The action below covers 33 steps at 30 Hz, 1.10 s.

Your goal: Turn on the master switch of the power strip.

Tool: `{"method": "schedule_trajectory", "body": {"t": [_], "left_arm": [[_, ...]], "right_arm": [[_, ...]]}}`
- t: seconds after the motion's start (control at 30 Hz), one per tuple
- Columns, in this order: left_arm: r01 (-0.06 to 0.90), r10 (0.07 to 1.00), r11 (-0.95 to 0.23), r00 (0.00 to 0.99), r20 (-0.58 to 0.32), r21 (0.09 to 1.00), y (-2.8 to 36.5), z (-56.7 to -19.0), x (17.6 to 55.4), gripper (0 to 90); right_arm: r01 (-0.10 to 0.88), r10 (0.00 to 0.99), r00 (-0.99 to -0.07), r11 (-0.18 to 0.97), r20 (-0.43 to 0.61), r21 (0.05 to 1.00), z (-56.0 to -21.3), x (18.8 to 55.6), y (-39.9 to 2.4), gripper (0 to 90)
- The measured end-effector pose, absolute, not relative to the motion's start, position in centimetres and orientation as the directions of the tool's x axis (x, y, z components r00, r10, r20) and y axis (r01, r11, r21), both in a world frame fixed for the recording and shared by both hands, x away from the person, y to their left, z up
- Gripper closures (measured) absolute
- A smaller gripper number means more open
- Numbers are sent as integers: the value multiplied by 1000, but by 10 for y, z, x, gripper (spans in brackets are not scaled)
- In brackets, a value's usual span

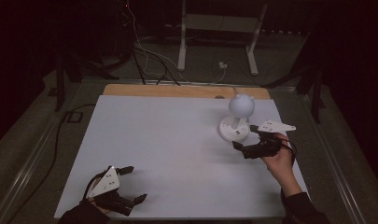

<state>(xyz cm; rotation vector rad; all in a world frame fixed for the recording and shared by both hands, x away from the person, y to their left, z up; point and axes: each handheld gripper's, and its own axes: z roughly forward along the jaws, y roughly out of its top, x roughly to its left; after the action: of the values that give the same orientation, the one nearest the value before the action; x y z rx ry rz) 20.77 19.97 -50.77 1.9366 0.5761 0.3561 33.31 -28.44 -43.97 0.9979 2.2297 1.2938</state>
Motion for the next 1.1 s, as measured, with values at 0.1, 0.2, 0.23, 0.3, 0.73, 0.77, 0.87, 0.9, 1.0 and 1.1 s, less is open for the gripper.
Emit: {"method": "schedule_trajectory", "body": {"t": [0.1, 0.2, 0.23, 0.3, 0.73, 0.77, 0.87, 0.9, 1.0, 1.1], "left_arm": [[234, 541, -348, 841, -9, 908, 200, -508, 208, 2], [234, 542, -348, 841, -9, 908, 200, -508, 208, 2], [234, 541, -347, 841, -10, 908, 200, -508, 208, 2], [234, 542, -348, 840, -9, 908, 200, -508, 208, 2], [236, 542, -347, 840, -11, 908, 200, -508, 208, 2], [236, 542, -346, 840, -11, 908, 200, -508, 208, 2], [236, 542, -348, 841, -11, 907, 200, -508, 208, 2], [236, 542, -348, 840, -11, 907, 200, -508, 208, 2], [236, 542, -347, 840, -11, 907, 200, -508, 208, 2], [236, 542, -348, 840, -10, 907, 200, -508, 208, 2]], "right_arm": [[397, 739, -672, 311, 42, 863, -440, 337, -287, 0], [403, 746, -664, 296, 54, 866, -440, 342, -291, 0], [406, 748, -661, 292, 58, 866, -440, 343, -292, 0], [407, 751, -658, 292, 56, 866, -440, 345, -292, 0], [425, 776, -629, 281, 57, 861, -443, 368, -302, 0], [430, 780, -623, 274, 63, 860, -445, 371, -304, 0], [438, 786, -615, 268, 68, 858, -447, 375, -305, 0], [437, 788, -613, 269, 66, 858, -448, 377, -305, 0], [450, 794, -603, 264, 72, 853, -452, 384, -308, 0], [453, 797, -601, 273, 64, 848, -455, 387, -309, 0]]}}
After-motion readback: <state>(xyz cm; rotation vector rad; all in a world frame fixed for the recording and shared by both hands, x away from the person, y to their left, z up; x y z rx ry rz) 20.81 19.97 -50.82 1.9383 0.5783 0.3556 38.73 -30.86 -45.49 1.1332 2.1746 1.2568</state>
